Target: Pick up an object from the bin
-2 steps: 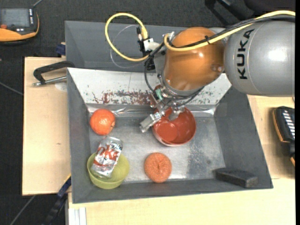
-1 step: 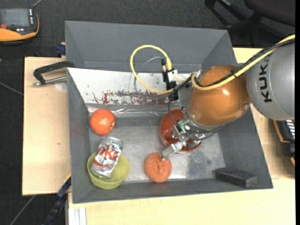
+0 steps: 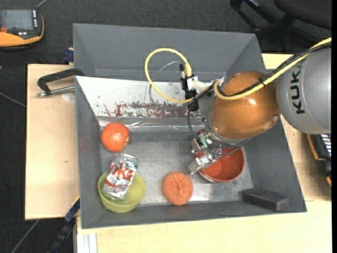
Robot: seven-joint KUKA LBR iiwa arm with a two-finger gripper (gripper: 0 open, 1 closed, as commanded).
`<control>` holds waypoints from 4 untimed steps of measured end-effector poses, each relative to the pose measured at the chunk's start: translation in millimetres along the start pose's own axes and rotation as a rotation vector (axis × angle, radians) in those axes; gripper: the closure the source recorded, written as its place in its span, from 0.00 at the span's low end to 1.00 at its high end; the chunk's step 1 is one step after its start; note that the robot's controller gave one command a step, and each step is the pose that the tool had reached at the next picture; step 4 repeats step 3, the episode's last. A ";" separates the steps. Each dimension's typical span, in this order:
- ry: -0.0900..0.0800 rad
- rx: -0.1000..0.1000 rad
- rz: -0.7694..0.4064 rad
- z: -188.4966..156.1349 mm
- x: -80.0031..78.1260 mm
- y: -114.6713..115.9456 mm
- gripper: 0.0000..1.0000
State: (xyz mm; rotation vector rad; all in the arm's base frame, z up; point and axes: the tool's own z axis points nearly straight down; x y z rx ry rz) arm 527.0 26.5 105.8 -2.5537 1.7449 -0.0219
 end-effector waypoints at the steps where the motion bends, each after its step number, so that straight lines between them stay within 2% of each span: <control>1: -0.003 0.006 -0.016 7.7 -22.0 -37.0 1.00; 2: -0.002 0.004 -0.014 7.8 -20.8 -35.5 0.00; 3: -0.004 0.006 -0.337 38.7 -21.2 -49.8 0.00; 4: -0.004 0.006 -0.337 38.7 -21.2 -49.8 0.00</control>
Offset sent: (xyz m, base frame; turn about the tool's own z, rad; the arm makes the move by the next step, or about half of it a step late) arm 0.0250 0.0306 -0.0065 -0.0156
